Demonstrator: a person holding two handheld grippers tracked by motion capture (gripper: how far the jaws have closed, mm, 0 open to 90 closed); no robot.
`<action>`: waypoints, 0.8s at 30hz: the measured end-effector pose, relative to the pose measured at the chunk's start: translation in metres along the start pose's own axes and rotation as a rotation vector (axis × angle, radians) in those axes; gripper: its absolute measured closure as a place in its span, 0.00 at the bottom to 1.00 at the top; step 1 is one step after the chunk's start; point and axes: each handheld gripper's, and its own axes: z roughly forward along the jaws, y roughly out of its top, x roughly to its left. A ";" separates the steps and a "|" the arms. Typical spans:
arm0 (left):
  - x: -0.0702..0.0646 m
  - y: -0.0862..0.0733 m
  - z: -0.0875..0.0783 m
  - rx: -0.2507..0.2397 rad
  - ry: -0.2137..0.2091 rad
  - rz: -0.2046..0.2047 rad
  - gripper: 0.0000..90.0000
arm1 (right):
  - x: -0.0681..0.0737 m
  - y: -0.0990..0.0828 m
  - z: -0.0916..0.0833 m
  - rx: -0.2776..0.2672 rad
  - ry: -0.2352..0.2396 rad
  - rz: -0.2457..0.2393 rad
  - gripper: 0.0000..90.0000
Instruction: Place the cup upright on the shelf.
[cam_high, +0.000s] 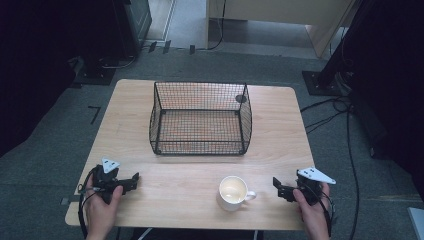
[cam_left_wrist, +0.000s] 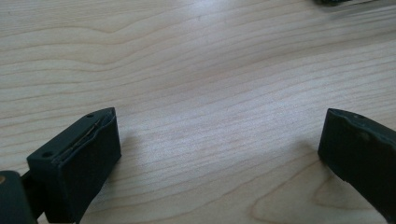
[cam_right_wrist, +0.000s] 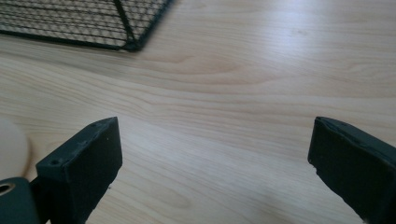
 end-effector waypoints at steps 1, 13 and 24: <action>0.000 0.000 0.000 0.000 0.000 0.000 0.00 | 0.004 0.002 -0.001 -0.004 0.012 0.000 0.03; 0.000 0.000 0.000 0.000 0.000 0.000 0.00 | 0.047 0.020 -0.011 -0.068 0.116 -0.037 0.03; 0.000 0.000 0.000 0.000 0.000 0.000 0.00 | 0.066 0.025 -0.016 -0.100 0.183 -0.064 0.03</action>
